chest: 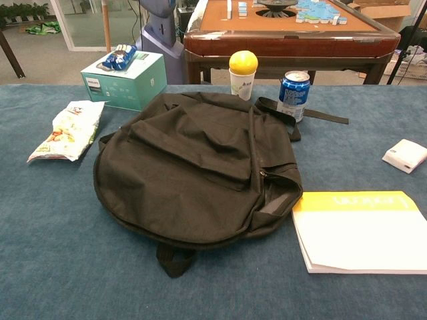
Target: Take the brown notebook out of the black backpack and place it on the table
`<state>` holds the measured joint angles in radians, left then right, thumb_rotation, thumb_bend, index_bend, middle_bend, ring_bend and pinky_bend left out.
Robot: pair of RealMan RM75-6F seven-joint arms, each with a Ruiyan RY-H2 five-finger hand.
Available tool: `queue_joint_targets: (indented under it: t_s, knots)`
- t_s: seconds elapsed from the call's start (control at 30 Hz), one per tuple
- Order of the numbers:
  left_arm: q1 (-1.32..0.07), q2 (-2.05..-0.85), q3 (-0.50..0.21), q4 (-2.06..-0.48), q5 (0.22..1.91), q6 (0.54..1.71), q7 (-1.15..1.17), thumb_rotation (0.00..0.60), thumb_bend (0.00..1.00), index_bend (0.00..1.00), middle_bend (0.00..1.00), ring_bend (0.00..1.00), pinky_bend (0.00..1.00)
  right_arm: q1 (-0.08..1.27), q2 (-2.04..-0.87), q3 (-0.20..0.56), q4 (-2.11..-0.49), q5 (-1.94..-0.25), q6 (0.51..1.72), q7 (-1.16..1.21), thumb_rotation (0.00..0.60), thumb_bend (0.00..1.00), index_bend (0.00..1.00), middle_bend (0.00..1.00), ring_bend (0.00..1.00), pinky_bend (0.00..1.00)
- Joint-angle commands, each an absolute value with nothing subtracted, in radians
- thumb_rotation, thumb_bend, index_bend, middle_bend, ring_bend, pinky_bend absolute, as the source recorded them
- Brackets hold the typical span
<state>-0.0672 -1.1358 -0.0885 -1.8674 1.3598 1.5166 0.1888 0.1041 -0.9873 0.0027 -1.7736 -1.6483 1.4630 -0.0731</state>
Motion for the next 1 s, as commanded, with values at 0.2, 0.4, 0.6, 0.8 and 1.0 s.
queue_joint_targets:
  t_s: [0.2,0.4,0.6,0.8,1.0]
  knots:
    - [-0.08,-1.137,-0.086,-1.85,1.379,1.498,0.173,0.6,0.14,0.21,0.0,0.0,0.0,0.098,-0.975,0.017,-1.782,-1.649,1.494,-0.075,0.6,0.2,0.38,0.32,0.28,0.37]
    - [-0.135,-1.137,-0.081,-1.8,1.43,1.418,0.132,0.6,0.14,0.21,0.0,0.0,0.0,0.092,-0.954,0.042,-1.807,-1.634,1.528,-0.098,0.6,0.2,0.38,0.32,0.28,0.37]
    - [-0.239,-1.154,-0.076,-1.698,1.526,1.296,0.045,0.6,0.14,0.21,0.0,0.0,0.0,0.085,-0.935,0.056,-1.835,-1.625,1.549,-0.119,0.6,0.2,0.38,0.32,0.28,0.37]
    - [-0.367,-1.208,-0.065,-1.542,1.627,1.172,-0.071,0.6,0.14,0.21,0.0,0.0,0.0,0.074,-0.92,0.053,-1.861,-1.629,1.56,-0.137,0.6,0.2,0.38,0.32,0.28,0.37]
    - [-0.472,-1.305,-0.058,-1.373,1.702,1.125,-0.167,0.6,0.14,0.16,0.0,0.0,0.0,0.058,-0.911,0.049,-1.876,-1.63,1.574,-0.152,0.6,0.2,0.38,0.32,0.28,0.37]
